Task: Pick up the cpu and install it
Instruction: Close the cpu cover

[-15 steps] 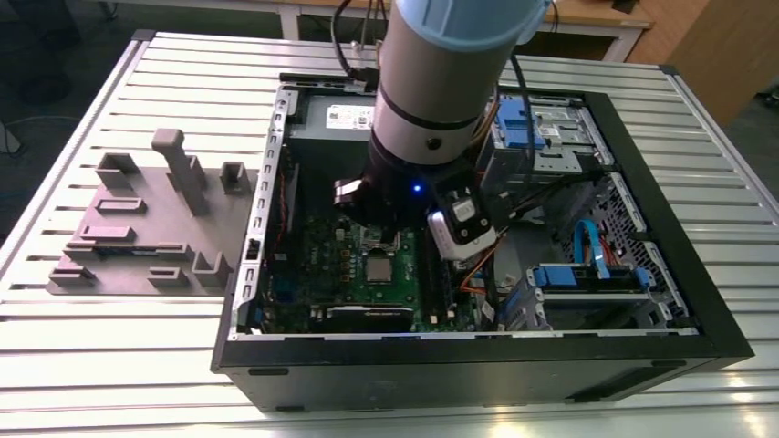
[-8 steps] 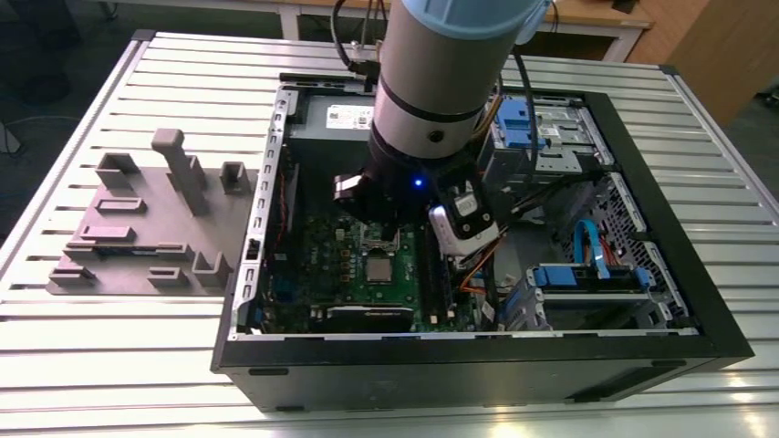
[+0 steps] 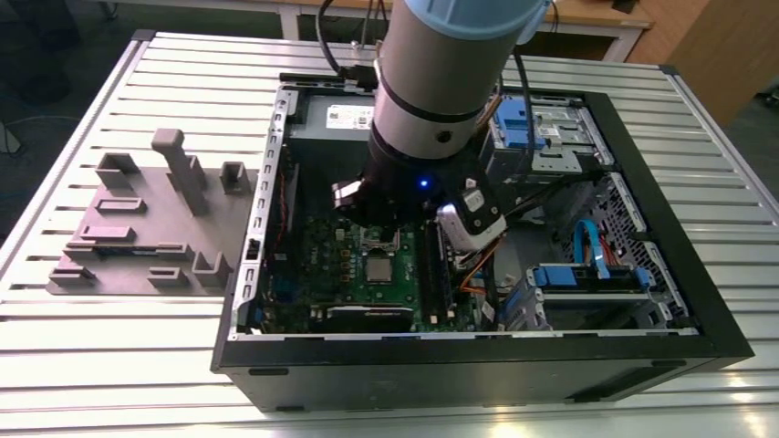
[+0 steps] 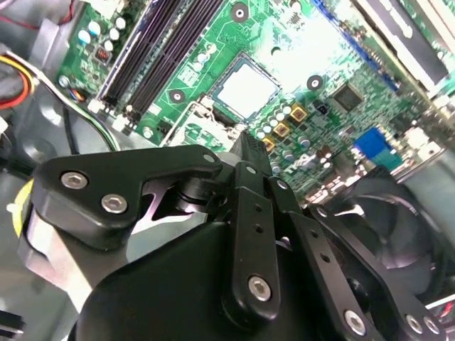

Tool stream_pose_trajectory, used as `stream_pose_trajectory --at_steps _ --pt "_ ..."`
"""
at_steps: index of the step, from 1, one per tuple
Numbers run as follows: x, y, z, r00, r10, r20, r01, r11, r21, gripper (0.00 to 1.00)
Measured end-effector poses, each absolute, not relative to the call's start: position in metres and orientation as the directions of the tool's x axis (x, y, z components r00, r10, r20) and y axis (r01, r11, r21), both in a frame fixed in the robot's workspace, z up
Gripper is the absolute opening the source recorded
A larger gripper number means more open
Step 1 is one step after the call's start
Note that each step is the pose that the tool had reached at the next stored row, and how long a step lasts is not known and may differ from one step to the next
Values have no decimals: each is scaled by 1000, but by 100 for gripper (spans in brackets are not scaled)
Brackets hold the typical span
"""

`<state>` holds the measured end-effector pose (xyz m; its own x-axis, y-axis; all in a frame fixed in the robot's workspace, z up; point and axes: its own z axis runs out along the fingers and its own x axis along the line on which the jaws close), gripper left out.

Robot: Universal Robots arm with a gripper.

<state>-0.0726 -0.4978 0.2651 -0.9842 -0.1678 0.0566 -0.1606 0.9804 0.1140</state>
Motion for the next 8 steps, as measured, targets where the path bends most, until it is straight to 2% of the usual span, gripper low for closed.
stream_pose_trajectory --at_steps 8 --pt "-73 -498 265 -949 -310 57 -302 946 114 10"
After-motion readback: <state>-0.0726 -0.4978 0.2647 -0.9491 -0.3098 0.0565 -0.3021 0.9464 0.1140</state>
